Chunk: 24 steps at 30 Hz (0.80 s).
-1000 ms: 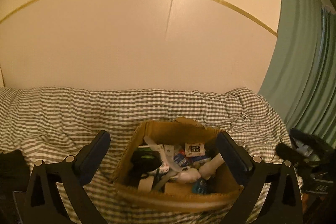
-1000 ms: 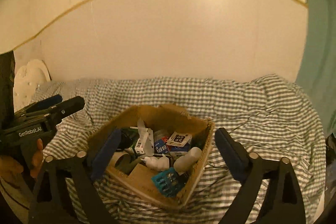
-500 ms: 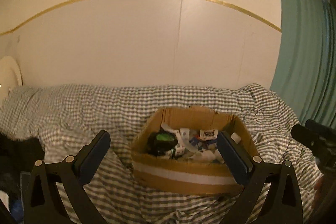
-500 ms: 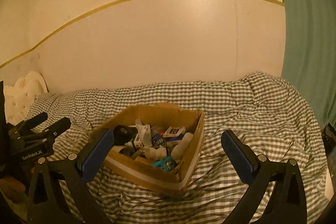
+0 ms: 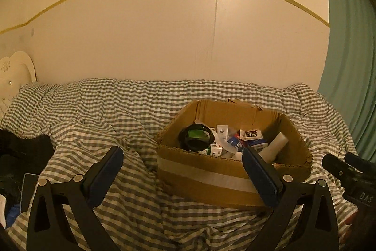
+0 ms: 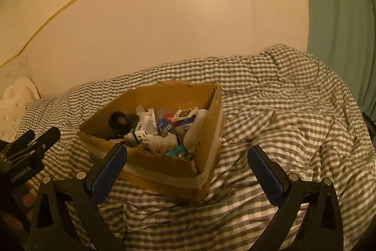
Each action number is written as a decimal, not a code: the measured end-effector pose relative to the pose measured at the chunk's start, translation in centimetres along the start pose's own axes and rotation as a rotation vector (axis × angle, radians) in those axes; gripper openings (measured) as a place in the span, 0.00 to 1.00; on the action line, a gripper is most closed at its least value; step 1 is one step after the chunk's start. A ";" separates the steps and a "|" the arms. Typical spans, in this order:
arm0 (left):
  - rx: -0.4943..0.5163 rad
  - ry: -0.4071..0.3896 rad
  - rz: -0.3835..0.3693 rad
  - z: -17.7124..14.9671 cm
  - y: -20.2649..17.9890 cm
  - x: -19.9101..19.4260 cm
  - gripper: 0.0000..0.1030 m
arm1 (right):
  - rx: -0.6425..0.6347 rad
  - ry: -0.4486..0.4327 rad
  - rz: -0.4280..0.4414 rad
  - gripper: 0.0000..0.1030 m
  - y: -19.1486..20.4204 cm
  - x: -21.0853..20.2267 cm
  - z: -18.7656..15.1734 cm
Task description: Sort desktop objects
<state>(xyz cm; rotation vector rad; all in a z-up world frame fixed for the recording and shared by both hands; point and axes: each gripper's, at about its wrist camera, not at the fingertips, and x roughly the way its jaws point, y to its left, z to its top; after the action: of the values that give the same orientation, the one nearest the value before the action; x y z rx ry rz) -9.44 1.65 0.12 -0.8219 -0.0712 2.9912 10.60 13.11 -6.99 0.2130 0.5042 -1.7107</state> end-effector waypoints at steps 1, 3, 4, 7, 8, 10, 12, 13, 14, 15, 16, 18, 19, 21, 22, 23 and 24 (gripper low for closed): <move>0.001 0.007 -0.004 -0.1 0.0 0.0 1.00 | -0.002 0.002 -0.009 1.00 -0.1 -0.1 -0.1; 0.013 0.016 -0.010 -0.3 -0.4 0.2 1.00 | -0.015 0.009 -0.023 1.00 -0.1 0.1 -0.2; 0.019 0.014 -0.010 -0.3 -0.5 0.2 1.00 | -0.018 0.011 -0.026 1.00 0.0 0.1 -0.3; 0.033 0.014 -0.013 -0.6 -0.9 0.0 1.00 | -0.021 0.032 -0.011 1.00 0.1 0.5 -0.5; 0.034 0.017 -0.012 -0.6 -0.9 0.1 1.00 | -0.017 0.033 -0.006 1.00 0.1 0.6 -0.6; 0.037 0.019 -0.014 -0.7 -1.0 0.1 1.00 | -0.023 0.038 0.000 1.00 0.2 0.7 -0.7; 0.035 0.016 -0.011 -0.8 -0.9 0.2 1.00 | -0.038 0.040 -0.005 1.00 0.4 0.8 -0.7; 0.032 0.016 -0.013 -0.8 -0.8 0.2 1.00 | -0.044 0.040 -0.008 1.00 0.5 0.8 -0.7; 0.029 0.018 -0.016 -0.7 -0.8 0.2 1.00 | -0.047 0.041 -0.008 1.00 0.6 0.8 -0.8; 0.028 0.020 -0.017 -0.7 -0.7 0.2 1.00 | -0.047 0.042 -0.006 1.00 0.6 0.8 -0.8; 0.028 0.023 -0.016 -0.7 -0.7 0.2 1.00 | -0.046 0.043 -0.006 1.00 0.6 0.8 -0.8; 0.033 0.028 -0.014 -0.8 -0.8 0.3 1.00 | -0.047 0.046 -0.007 1.00 0.6 0.9 -0.8; 0.036 0.028 -0.011 -0.8 -0.8 0.3 1.00 | -0.047 0.049 -0.007 1.00 0.6 0.9 -0.9; 0.038 0.030 -0.010 -0.9 -0.8 0.4 1.00 | -0.051 0.055 -0.008 1.00 0.6 1.0 -0.9; 0.039 0.031 -0.010 -0.9 -0.9 0.4 1.00 | -0.053 0.057 -0.010 1.00 0.6 1.1 -1.0; 0.039 0.031 -0.009 -0.9 -0.8 0.3 1.00 | -0.056 0.058 -0.012 1.00 0.6 1.1 -1.0; 0.039 0.031 -0.010 -0.9 -0.8 0.4 1.00 | -0.057 0.057 -0.014 1.00 0.6 1.1 -1.0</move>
<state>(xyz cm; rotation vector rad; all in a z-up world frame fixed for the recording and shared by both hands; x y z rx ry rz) -9.29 2.54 -0.76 -0.8614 -0.0154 2.9595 10.85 12.50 -8.47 0.2177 0.5968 -1.7052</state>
